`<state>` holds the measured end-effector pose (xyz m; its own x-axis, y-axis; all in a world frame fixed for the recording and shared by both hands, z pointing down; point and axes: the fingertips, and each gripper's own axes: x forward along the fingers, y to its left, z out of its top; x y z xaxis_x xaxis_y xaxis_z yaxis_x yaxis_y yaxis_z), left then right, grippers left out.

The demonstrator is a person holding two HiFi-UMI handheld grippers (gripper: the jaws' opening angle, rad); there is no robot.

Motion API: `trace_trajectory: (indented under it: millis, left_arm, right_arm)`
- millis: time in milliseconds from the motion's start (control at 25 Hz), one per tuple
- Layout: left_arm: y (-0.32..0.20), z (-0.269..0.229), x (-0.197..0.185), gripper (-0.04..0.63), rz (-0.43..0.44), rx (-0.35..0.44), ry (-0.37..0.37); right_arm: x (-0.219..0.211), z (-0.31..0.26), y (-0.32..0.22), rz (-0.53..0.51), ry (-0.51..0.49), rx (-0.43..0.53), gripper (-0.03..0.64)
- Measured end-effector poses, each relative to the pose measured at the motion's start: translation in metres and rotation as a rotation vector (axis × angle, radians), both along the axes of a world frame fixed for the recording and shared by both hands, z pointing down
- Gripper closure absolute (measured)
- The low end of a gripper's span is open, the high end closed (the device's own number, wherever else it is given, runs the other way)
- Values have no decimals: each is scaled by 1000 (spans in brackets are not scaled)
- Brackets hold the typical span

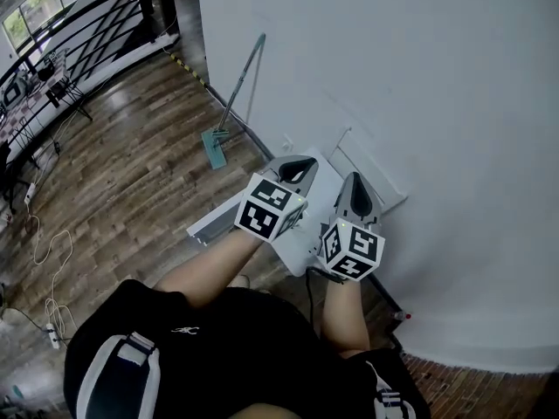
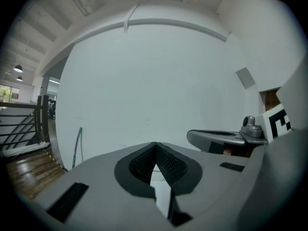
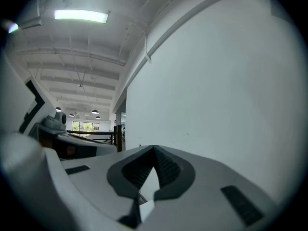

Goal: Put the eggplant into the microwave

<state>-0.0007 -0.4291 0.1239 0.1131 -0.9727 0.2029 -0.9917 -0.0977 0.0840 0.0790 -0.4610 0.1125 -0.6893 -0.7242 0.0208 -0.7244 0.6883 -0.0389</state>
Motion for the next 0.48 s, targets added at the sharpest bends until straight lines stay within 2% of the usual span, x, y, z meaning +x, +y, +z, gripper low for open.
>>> trace_trajectory:
  millis: [240,480]
  left_arm:
    - [5,-16,-2,597,46,28,37]
    - [8,-16,-11,597,59,38,37]
  right_arm:
    - [-5,-20,12,13,2,43,604]
    - [-14,-19,21,25,37,78,604]
